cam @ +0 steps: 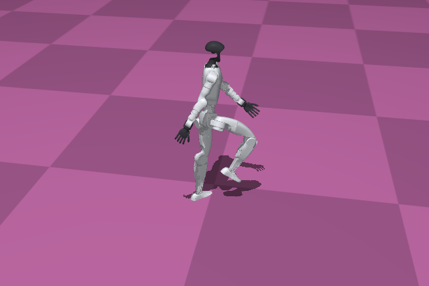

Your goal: In place motions

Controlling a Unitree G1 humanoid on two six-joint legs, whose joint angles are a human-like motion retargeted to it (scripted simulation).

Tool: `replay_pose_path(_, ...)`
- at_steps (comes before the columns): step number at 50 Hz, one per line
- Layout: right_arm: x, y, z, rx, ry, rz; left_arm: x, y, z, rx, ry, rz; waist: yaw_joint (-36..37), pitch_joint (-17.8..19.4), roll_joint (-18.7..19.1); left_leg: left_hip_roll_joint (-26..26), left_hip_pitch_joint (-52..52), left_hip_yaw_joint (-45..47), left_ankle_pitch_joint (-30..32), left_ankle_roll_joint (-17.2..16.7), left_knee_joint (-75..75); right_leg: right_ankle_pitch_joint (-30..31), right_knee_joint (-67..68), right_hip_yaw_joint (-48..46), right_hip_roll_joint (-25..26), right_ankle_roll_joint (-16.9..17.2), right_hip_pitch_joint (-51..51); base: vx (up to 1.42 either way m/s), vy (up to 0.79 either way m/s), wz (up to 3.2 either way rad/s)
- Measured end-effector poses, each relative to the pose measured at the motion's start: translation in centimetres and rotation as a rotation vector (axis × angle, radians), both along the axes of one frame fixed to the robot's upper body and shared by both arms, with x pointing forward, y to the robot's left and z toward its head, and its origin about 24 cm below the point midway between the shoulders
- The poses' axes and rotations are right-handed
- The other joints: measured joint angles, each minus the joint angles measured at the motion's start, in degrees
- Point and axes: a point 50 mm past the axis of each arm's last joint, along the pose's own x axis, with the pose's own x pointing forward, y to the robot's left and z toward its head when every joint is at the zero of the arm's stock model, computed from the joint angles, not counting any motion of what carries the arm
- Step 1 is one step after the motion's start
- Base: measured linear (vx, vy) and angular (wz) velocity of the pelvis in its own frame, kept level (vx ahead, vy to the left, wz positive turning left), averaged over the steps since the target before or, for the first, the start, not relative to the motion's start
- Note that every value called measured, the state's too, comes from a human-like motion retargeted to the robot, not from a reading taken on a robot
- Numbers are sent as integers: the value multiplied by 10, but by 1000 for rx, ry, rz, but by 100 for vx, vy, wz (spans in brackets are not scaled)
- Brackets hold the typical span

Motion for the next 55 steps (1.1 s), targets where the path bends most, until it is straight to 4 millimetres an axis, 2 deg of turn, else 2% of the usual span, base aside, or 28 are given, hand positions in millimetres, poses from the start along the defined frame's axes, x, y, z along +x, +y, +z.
replay_pose_path(2,2,1,-1,-3,-11,-18,0,-2,-1,7,0,-10,9,0,-4,4,7,16,1,-8,-4,-2,-32,6,8,5,39,4,1,-33)
replay_pose_path(5,7,6,-5,6,-44,-23,-13,-7,-12,1,48,-22,27,-11,-3,11,15,43,-1,-18,-13,4,-108,-8,18,3,131,6,3,-38)
replay_pose_path(8,32,11,-15,35,-115,-27,-37,-9,-33,-7,139,-52,63,-19,-26,-9,39,68,-3,-19,-21,15,-212,8,57,5,245,6,2,-59)
replay_pose_path(12,73,16,-27,71,-222,2,-93,-10,-69,11,331,-86,97,-31,-44,-25,59,92,-8,-24,-23,50,-447,55,143,27,420,2,5,-34)
replay_pose_path(13,85,17,-30,79,-250,24,-112,-9,-78,15,389,-88,105,-36,-49,-31,62,100,-11,-25,-22,57,-515,67,153,34,466,-1,7,-18)
replay_pose_path(14,98,18,-32,85,-279,48,-132,-9,-87,16,451,-92,108,-42,-53,-37,62,103,-15,-26,-18,39,-584,61,155,48,511,0,8,10)
replay_pose_path(15,111,19,-34,90,-309,73,-152,-9,-95,16,516,-96,108,-48,-56,-44,62,102,-20,-27,-13,8,-654,47,153,66,555,-2,13,38)
replay_pose_path(17,139,23,-38,114,-366,137,-200,-4,-108,11,664,-82,115,-51,-74,-60,65,100,-27,-28,12,-47,-761,-51,143,33,632,-6,18,-2)
replay_pose_path(19,170,31,-39,156,-425,199,-251,1,-116,-1,823,-36,157,-59,-99,-70,55,126,-10,-35,60,-45,-822,-36,141,17,658,2,15,-117)
replay_pose_path(20,186,36,-40,181,-456,225,-277,3,-117,-8,904,-6,182,-63,-114,-72,45,151,13,-41,96,-37,-839,6,136,21,662,-15,16,-78)
replay_pose_path(22,234,49,-36,227,-569,256,-314,6,-116,-27,1020,77,189,-49,-144,-60,-40,146,106,-59,250,-25,-844,-2,99,38,660,-42,19,-5)
replay_pose_path(23,258,56,-32,243,-640,271,-329,8,-114,-37,1065,128,205,-32,-156,-47,-73,161,146,-48,316,-22,-840,9,87,42,662,-44,14,-28)
replay_pose_path(25,311,70,-18,283,-794,313,-353,14,-110,-59,1122,227,223,2,-178,-20,-147,183,127,-11,472,-14,-836,4,71,39,668,-33,6,-38)
replay_pose_path(27,353,82,0,329,-921,355,-376,17,-106,-88,1183,250,244,23,-185,26,-222,196,77,11,613,-11,-833,13,73,31,671,-24,8,-27)
replay_pose_path(28,371,88,9,338,-983,369,-386,16,-103,-102,1217,236,257,28,-185,33,-268,188,65,14,667,-10,-832,14,74,27,667,-18,12,-28)
replay_pose_path(30,399,96,27,345,-1106,389,-406,13,-98,-100,1283,220,283,29,-197,45,-358,190,44,24,759,-8,-825,25,63,22,656,-8,8,-34)
replay_pose_path(32,420,102,43,357,-1209,400,-423,18,-93,-82,1316,221,306,26,-206,56,-432,191,31,26,820,-8,-822,26,61,16,649,-1,-1,-40)
replay_pose_path(35,444,103,64,341,-1309,433,-435,16,-89,-99,1335,213,343,36,-215,61,-488,206,26,22,854,-8,-817,31,55,5,647,-3,5,-45)
replay_pose_path(40,453,102,72,323,-1339,447,-428,13,-91,-156,1315,286,354,43,-215,52,-469,209,23,28,824,-16,-811,31,52,-1,657,7,4,12)
replay_pose_path(45,437,104,58,328,-1295,418,-405,15,-99,-180,1219,282,330,27,-206,22,-344,188,43,0,701,-21,-827,18,56,6,675,14,-1,36)
replay_pose_path(50,395,103,25,339,-1127,466,-388,20,-104,-153,1164,225,290,-17,-198,-28,-148,186,74,-30,447,-34,-828,6,55,23,677,22,-10,27)
replay_pose_path(52,372,100,10,343,-1045,481,-379,22,-106,-128,1145,208,267,-37,-180,-59,-67,148,85,-51,308,-45,-823,-8,71,26,676,33,-20,32)
replay_pose_path(53,358,99,3,343,-1002,482,-374,24,-107,-111,1134,197,256,-46,-169,-68,-29,126,62,-66,238,-51,-817,-16,81,25,673,36,-24,42)
replay_pose_path(55,328,93,-11,335,-911,470,-361,28,-109,-60,1114,158,232,-60,-148,-68,47,139,-16,-64,120,-68,-794,-38,99,22,667,33,-24,61)
